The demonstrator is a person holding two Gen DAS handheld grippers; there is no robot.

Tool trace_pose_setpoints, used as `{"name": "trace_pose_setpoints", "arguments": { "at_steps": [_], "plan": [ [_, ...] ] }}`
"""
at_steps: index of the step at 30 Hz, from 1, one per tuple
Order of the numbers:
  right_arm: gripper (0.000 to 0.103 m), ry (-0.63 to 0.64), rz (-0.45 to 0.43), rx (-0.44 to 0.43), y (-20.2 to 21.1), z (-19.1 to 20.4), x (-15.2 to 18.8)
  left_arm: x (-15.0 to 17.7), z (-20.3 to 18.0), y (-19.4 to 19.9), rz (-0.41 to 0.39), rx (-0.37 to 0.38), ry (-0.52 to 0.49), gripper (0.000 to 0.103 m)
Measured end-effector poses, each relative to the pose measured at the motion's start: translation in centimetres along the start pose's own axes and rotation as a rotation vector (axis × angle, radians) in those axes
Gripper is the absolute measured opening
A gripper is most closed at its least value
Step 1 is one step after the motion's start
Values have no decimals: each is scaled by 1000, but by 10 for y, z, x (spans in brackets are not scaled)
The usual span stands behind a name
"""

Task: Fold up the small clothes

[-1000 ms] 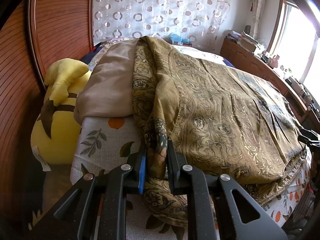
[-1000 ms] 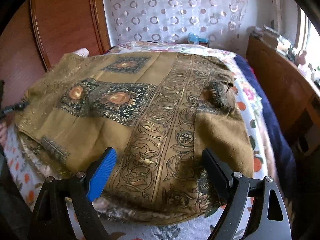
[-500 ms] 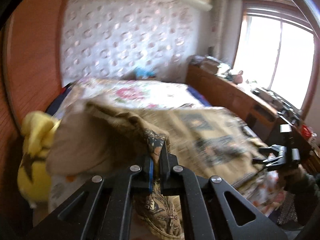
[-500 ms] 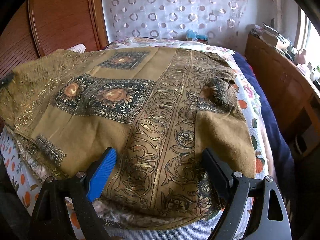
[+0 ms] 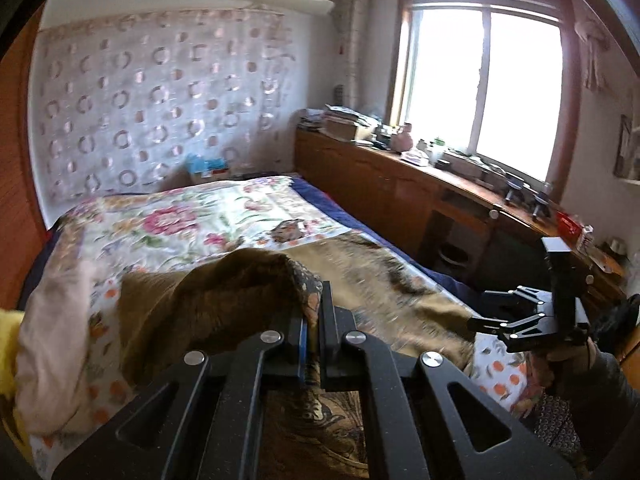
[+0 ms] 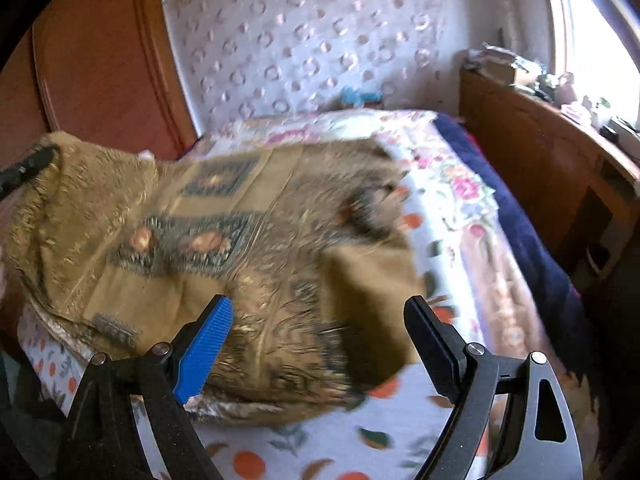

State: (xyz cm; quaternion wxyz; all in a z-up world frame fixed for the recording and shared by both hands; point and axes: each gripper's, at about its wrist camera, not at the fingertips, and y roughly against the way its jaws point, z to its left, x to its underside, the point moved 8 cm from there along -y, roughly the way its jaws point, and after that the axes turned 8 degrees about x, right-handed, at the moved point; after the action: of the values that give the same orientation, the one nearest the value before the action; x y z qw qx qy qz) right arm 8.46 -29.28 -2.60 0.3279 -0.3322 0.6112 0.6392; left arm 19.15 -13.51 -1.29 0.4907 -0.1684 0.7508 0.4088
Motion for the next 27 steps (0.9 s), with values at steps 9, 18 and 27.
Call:
{"name": "trace_pose_setpoints", "arguments": {
  "at_steps": [9,18,27],
  "plan": [
    [88,7,-73,35,38,-25,-12,-23,-61,-29,28,65,-84,4],
    [88,29,-93,22,42,-10,-7,-1,-74,-52,125,91,-99,31],
    [88,67,-67,-5,24,9,-7,18,-48,-18,94,50,-58,60]
  ]
}}
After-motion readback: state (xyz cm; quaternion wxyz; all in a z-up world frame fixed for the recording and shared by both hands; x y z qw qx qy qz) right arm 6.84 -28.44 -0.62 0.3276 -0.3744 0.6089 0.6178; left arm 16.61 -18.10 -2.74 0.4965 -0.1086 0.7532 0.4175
